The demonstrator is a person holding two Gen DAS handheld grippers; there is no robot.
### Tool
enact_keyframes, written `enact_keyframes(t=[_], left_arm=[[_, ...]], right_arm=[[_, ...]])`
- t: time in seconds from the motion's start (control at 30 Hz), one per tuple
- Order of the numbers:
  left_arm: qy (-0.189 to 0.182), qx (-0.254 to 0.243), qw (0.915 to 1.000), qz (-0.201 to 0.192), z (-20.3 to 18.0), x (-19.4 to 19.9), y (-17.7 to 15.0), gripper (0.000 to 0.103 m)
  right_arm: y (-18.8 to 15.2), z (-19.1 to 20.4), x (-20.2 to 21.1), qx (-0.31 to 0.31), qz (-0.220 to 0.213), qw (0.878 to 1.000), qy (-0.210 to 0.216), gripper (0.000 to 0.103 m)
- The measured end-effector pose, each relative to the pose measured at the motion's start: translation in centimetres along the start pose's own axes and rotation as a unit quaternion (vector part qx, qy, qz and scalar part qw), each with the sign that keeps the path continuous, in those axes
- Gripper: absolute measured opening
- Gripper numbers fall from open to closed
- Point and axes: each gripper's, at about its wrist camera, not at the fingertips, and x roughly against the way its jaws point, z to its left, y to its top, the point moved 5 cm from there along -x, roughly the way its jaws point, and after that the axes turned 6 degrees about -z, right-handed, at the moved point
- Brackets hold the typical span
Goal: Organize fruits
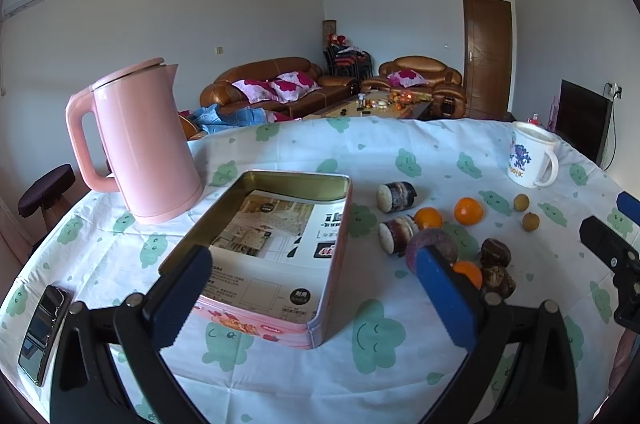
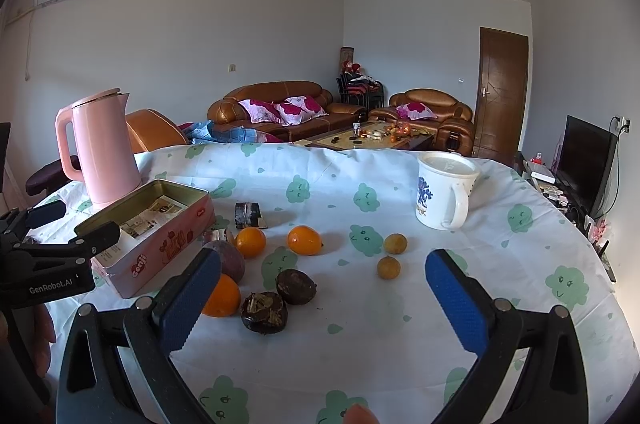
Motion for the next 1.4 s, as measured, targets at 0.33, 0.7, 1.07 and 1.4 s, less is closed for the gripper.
enact_keyframes(t=[0.33, 0.7, 1.07, 1.4], left_arm=[[-0.001, 0.0, 1.0, 0.002, 0.1, -0.1, 0.0, 0.103], [-0.008, 0.004, 0.9997, 0.023, -0.1, -1.5, -1.5, 0.103], [-0.066, 0.014, 0.996, 0.059, -2.0, -3.1, -2.5, 0.092], [-0.082, 0.026, 0.9935, 0.075, -1.8, -4.0, -2.7, 0.084]], right_arm=[[-0.2, -0.1, -0.2, -0.001, 0.002, 1.0, 0.0, 0.102], [-2.1, -1.2, -1.9, -0.01, 0.031, 0.999, -0.006, 0.102], [-4.5, -0.3, -5.7, -0.017, 0.119, 0.992, 0.034, 0.094], [-6.1, 2.7, -8.7, -0.017, 0.2, 0.975, 0.099, 0.068]])
